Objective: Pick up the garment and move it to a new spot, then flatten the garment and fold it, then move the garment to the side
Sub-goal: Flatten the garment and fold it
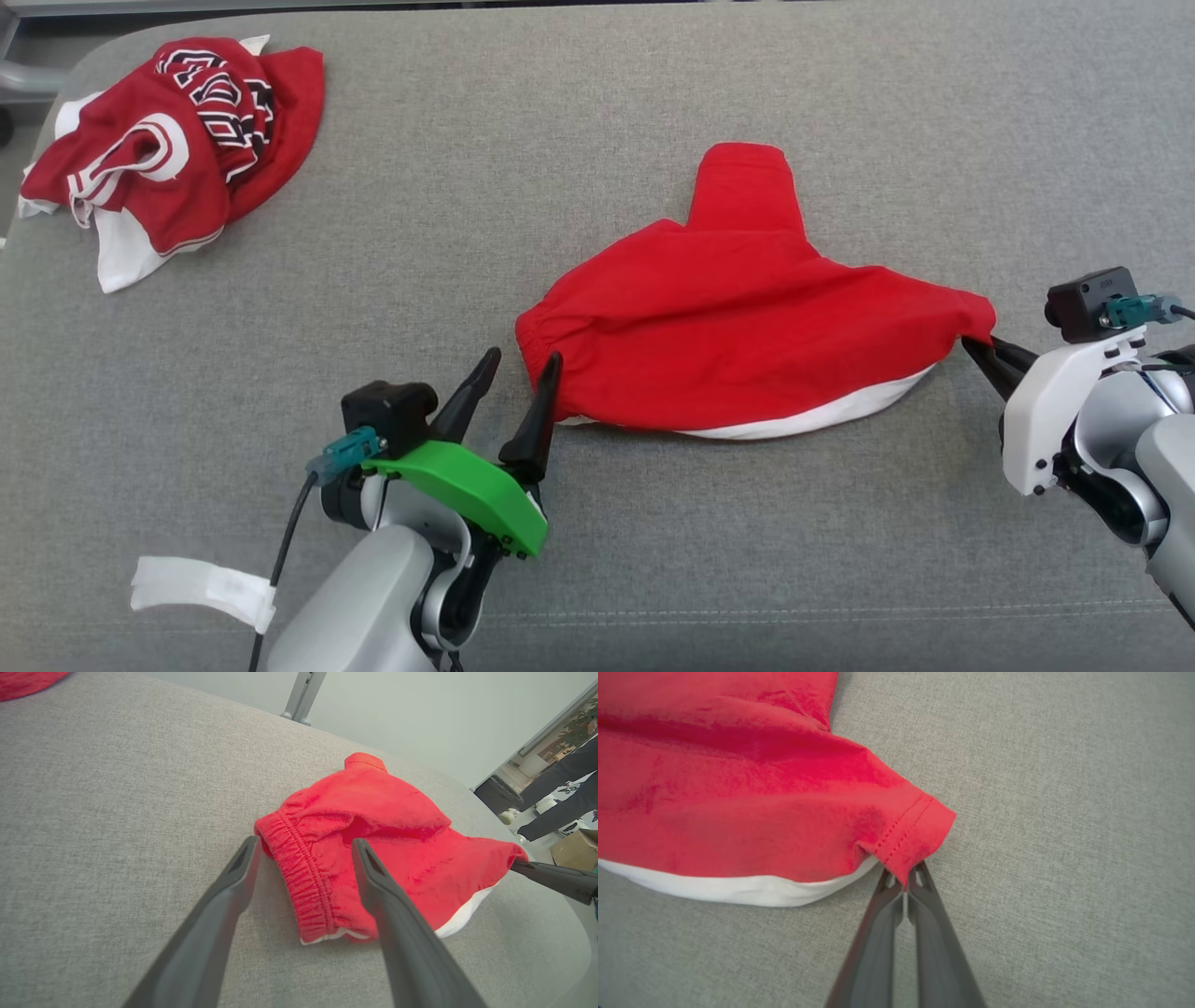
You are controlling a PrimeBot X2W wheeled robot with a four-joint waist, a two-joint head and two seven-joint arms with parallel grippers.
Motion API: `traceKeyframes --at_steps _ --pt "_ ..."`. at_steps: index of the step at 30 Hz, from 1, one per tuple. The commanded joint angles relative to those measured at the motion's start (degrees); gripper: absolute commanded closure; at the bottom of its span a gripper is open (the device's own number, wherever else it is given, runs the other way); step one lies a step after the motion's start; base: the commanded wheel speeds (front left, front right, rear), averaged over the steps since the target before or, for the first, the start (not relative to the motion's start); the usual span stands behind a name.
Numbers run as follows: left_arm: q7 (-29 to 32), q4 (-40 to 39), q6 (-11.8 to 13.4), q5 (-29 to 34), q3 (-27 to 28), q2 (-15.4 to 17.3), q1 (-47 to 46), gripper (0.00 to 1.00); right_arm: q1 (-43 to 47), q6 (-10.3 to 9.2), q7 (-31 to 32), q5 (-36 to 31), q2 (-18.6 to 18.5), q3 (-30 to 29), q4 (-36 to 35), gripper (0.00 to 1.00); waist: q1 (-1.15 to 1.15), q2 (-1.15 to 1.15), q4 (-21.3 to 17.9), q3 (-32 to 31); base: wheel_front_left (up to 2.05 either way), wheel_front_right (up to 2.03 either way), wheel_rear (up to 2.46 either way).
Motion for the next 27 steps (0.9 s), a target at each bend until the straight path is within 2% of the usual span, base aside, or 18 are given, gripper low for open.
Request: traceKeyframes --at_steps 1,11,12,13,14,15,21,27 --pt "-0.18 0.47 -0.36 -0.07 0.23 0.12 -1.33 0.0 -1.11 -0.02 -1.49 -0.27 -0.2 0.99 1.58 1.0 0.0 0.0 -0.25 0.36 0.0 0.0 0.0" --pt "-1.5 0.4 0.23 0.1 1.22 1.3 -1.01 0.0 -4.07 -0.02 -10.26 -0.21 0.69 6.06 12.53 1.0 0.0 0.0 -0.78 1.4 0.0 0.0 0.0" --pt "-1.44 0.36 0.34 -0.02 1.2 1.39 -0.67 0.0 -4.16 -0.02 -10.89 0.15 0.88 6.23 13.4 0.74 0.0 0.0 -0.83 1.46 0.0 0.0 0.0" --pt "-1.31 0.37 0.39 -0.09 1.13 1.53 -0.4 0.0 -4.29 -0.02 -11.52 0.35 0.94 6.43 14.22 0.58 0.0 0.0 -0.92 1.48 0.0 0.0 0.0" --pt "-1.22 0.39 0.38 -0.19 1.12 1.64 -0.24 0.0 -4.46 -0.02 -12.14 0.67 0.96 6.53 15.0 0.09 0.0 0.0 -1.04 1.47 0.0 0.0 0.0" --pt "-1.11 0.39 0.36 -0.46 1.17 1.65 -0.12 0.0 -4.6 -0.02 -12.67 1.11 1.03 6.68 15.43 0.0 0.0 0.0 -1.18 1.42 0.0 0.0 0.0" --pt "-0.44 0.24 -0.41 -2.03 1.55 1.82 0.74 0.0 -3.21 -0.02 -14.79 2.79 -1.03 7.94 14.37 0.0 0.0 0.0 -2.71 0.52 0.0 0.0 0.0" --pt "0.87 1.8 -0.53 -4.07 2.77 2.68 0.38 0.0 -0.78 -0.02 -18.4 3.55 -3.84 4.68 10.54 0.0 0.0 0.0 -5.27 -0.03 0.0 0.0 0.0"
